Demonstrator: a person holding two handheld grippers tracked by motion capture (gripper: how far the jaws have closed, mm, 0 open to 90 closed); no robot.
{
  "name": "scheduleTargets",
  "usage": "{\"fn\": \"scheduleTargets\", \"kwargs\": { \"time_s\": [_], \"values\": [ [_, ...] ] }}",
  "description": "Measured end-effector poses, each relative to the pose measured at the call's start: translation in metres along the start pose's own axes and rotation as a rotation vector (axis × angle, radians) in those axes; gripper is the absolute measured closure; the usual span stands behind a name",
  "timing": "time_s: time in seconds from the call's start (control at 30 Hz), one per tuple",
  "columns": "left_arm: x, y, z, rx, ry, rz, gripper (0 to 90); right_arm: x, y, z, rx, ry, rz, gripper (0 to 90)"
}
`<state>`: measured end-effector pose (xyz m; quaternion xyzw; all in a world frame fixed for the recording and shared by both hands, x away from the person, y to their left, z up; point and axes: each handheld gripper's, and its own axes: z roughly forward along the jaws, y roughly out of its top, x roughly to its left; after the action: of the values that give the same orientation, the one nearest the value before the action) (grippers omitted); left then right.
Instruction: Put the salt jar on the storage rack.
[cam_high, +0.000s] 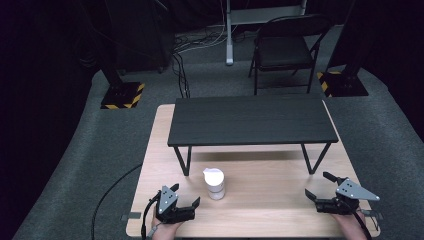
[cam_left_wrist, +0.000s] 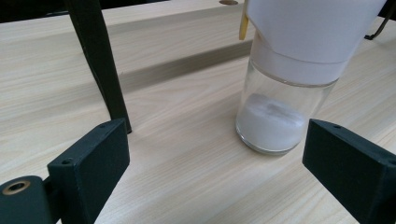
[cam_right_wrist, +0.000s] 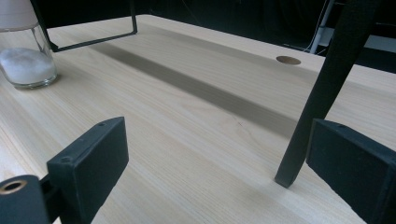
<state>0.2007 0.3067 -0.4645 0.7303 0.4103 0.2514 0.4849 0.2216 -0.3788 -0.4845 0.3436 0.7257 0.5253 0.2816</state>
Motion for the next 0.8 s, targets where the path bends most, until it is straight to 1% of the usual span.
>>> {"fn": "scheduleTargets", "kwargs": {
  "time_s": [0.2, 0.23, 0.43, 0.5, 0.53, 0.7, 0.8],
  "values": [
    [0.002, -0.001, 0.001, -0.008, -0.014, -0.011, 6.9, 0.0, -0.001, -0.001, -0.004, -0.008, 0.003, 4.6],
    [0.003, -0.001, 0.002, -0.01, -0.021, -0.011, 6.9, 0.001, -0.001, -0.002, -0.007, -0.009, -0.003, 4.5],
    [0.004, 0.002, 0.005, 0.002, -0.057, 0.009, 6.5, 0.001, -0.001, -0.002, -0.004, -0.009, -0.001, 4.5],
    [0.004, 0.002, 0.006, 0.007, -0.061, 0.015, 6.4, 0.001, -0.001, -0.002, -0.004, -0.008, -0.004, 4.5],
    [0.004, 0.004, 0.007, 0.012, -0.071, 0.023, 6.3, 0.001, -0.001, -0.002, -0.004, -0.007, -0.003, 4.5],
    [0.001, 0.005, 0.011, 0.016, -0.077, 0.027, 6.0, 0.001, -0.001, -0.002, -0.002, -0.004, -0.005, 4.5],
    [-0.004, 0.007, 0.016, 0.024, -0.078, 0.034, 3.6, 0.001, -0.001, -0.002, 0.001, -0.004, 0.0, 4.5]
  ]
}}
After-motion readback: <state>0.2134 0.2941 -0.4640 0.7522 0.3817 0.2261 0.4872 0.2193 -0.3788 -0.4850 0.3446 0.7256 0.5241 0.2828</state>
